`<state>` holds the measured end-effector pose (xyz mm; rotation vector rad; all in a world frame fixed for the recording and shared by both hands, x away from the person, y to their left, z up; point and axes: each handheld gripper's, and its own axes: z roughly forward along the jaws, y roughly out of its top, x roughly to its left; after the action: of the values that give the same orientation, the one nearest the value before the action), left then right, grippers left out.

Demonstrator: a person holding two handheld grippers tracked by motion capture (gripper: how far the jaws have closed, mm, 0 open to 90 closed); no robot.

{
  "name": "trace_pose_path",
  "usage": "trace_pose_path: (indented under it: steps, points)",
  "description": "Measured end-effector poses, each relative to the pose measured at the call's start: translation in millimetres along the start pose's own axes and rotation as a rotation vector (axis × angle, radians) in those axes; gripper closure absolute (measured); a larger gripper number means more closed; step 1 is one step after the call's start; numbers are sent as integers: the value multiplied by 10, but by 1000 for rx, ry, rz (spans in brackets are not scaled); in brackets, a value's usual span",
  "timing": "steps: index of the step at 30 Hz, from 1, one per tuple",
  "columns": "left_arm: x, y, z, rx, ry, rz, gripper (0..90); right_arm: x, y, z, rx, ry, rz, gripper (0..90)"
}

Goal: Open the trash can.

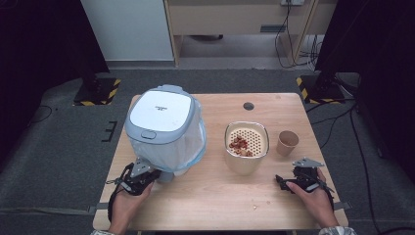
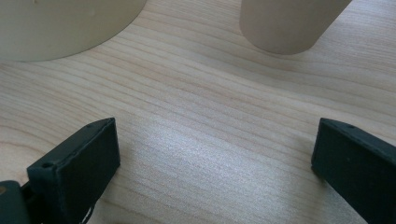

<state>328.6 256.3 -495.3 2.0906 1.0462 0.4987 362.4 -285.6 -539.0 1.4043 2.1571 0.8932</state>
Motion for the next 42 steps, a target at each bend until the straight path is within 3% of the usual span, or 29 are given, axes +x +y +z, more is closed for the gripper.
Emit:
trace_pose_path:
  steps: [4,42]
  points:
    - [-11,-6,44,34,2,13,900,1,-1,-1,-1,0,-1,14]
    - [-11,-7,108,73,1,-17,900,1,-7,-8,0,3,-8,14]
